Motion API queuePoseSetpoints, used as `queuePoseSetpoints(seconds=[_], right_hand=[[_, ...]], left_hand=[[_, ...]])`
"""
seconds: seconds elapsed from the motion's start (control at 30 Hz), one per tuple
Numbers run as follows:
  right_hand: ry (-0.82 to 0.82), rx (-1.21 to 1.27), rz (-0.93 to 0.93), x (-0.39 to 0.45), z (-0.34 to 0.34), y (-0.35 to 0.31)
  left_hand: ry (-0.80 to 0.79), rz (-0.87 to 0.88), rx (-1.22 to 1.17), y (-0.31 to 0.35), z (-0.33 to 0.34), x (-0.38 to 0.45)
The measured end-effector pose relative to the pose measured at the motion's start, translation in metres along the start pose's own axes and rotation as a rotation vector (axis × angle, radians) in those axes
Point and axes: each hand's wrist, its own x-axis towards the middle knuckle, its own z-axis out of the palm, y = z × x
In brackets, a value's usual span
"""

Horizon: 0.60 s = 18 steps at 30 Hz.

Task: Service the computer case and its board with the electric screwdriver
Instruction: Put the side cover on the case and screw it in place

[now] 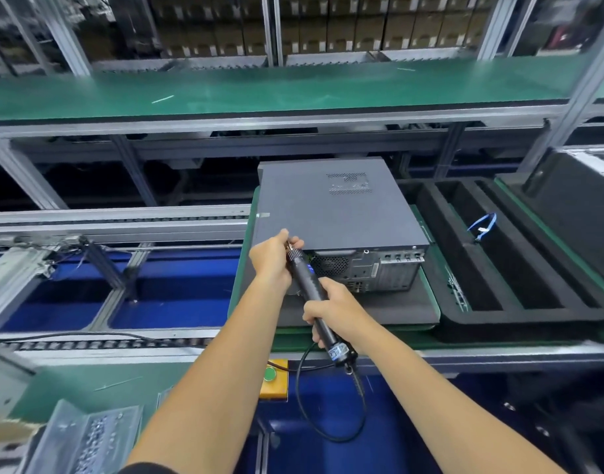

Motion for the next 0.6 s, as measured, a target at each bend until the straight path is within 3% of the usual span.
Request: queuePoseSetpoints(seconds=[0.23,0.6], right_hand=[[0.084,0.022,0.004,-0.008,0.013,0.004],[0.058,-0.022,0.087,-0.022,0.016,0.037]], left_hand=[[-0.054,-0.020,-0.027,-0.005,-0.007,-0.004],[-0.083,-0.130,-0.128,-0.041,-0.032,-0.010]])
